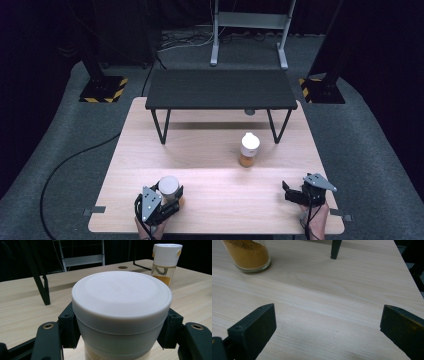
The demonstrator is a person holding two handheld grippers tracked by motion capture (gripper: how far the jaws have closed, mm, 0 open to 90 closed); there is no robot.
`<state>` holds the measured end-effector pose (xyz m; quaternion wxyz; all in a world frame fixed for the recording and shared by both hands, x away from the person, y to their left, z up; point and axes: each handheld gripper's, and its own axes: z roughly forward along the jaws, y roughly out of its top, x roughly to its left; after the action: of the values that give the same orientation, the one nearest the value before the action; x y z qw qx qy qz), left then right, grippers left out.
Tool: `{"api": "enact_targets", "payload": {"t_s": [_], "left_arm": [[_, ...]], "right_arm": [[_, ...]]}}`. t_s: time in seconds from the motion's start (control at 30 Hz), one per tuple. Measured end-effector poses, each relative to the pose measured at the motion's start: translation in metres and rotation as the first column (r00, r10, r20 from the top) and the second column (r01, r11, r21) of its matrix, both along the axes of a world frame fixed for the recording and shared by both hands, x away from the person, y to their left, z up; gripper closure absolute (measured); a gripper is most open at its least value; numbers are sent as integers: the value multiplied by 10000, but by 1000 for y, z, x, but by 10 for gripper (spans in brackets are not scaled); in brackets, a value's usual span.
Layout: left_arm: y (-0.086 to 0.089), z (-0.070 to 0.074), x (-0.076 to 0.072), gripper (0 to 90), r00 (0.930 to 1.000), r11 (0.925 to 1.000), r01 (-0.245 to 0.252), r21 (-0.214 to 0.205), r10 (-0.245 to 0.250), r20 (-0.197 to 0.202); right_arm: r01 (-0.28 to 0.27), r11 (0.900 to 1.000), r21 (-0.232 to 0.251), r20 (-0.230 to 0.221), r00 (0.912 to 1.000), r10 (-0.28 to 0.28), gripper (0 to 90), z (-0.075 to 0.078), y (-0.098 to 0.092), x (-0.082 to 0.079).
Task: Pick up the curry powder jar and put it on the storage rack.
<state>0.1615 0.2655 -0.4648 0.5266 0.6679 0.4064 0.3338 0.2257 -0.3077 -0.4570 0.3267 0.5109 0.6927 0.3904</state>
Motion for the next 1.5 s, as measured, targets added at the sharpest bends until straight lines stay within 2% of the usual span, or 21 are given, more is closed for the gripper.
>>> {"api": "enact_targets", "payload": {"t_s": [0.27,0.53,0.67,0.83,1.5], "left_arm": [[2,4,0,336,9998,9999,132,-96,-133,-113],[2,14,2,336,9997,9997,245,50,-244,-70],[5,18,6,336,9993,9993,371,36,-371,-96],[5,24,11,336,9985,9982,536,275,-534,-83],[12,46,26,336,9971,9968,756,265,-755,-30]], "right_arm": [[25,10000,-9,-18,10000,-25,0,0,1,0],[21,10000,-56,-23,10000,-21,0,0,1,0],[0,10000,-55,-57,10000,-1,0,1,1,1],[4,9999,-108,-83,10000,-5,0,1,1,1],[9,10000,-42,-191,9998,-10,0,2,0,3]]}}
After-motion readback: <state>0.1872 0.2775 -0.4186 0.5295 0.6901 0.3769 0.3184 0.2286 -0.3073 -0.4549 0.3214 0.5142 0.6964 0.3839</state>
